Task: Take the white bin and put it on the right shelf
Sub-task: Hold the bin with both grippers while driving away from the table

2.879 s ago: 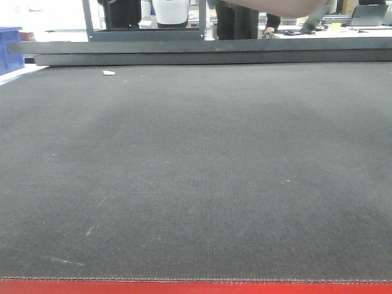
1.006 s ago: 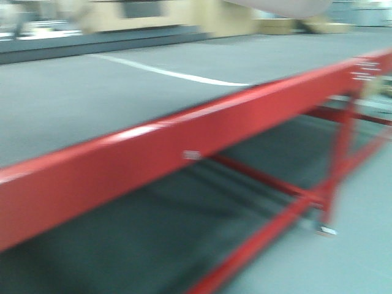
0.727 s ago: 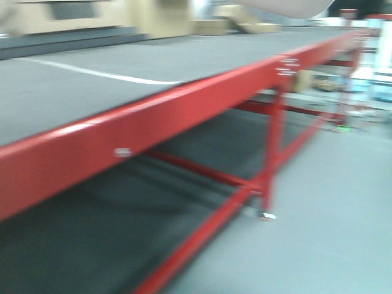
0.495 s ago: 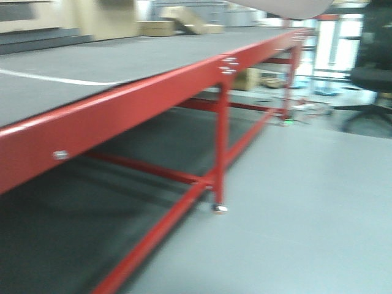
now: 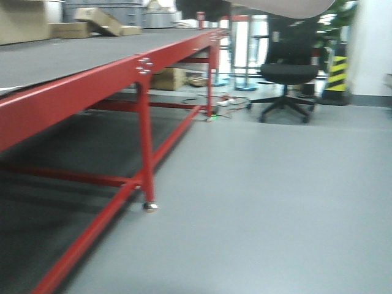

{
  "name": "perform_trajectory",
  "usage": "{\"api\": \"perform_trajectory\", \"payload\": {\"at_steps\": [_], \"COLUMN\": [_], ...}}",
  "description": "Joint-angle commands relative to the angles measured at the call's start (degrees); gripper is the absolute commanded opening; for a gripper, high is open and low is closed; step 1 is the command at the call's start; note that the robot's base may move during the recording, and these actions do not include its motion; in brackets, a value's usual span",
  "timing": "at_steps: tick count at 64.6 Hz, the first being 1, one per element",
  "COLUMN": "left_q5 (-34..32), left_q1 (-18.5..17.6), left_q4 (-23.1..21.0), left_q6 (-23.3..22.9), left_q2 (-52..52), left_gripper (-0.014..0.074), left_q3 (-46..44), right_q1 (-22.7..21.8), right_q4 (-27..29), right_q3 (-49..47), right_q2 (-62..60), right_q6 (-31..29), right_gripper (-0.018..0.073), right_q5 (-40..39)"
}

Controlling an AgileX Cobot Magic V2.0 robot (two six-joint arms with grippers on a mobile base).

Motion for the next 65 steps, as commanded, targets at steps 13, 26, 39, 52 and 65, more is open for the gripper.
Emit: {"api": "perform_trajectory", "payload": {"at_steps": [13,26,39,52,65], "left_q5": [12.8,12.8,12.8,12.8,12.8], "left_q1": [-2.4,-2.4,-2.4,-2.4,-2.4], "left_q4": [-9.0,-9.0,-9.0,-9.0,-9.0], "left_q6": [-0.6,-0.6,-0.6,-0.6,-0.6], "left_q2": [-2.6,-2.6,-2.6,-2.6,-2.6], "left_gripper": [-0.0118,-0.0118,-0.0118,-0.0118,-0.0118], "left_q3": [-1.8,-1.8,-1.8,-1.8,-1.8], "right_q1": [1.2,1.2,1.2,1.2,1.2], "right_q4": [5.7,5.7,5.7,5.7,5.7], "right_q3": [-2.6,-2.6,-2.6,-2.6,-2.6], "right_q2": [-2.0,-2.0,-2.0,-2.0,-2.0], "right_q6": [-1.9,-1.9,-1.9,-1.9,-1.9], "right_gripper": [0.0056,0.0056,0.0056,0.0056,0.0056], "right_q5": [5.3,5.3,5.3,5.3,5.3]}}
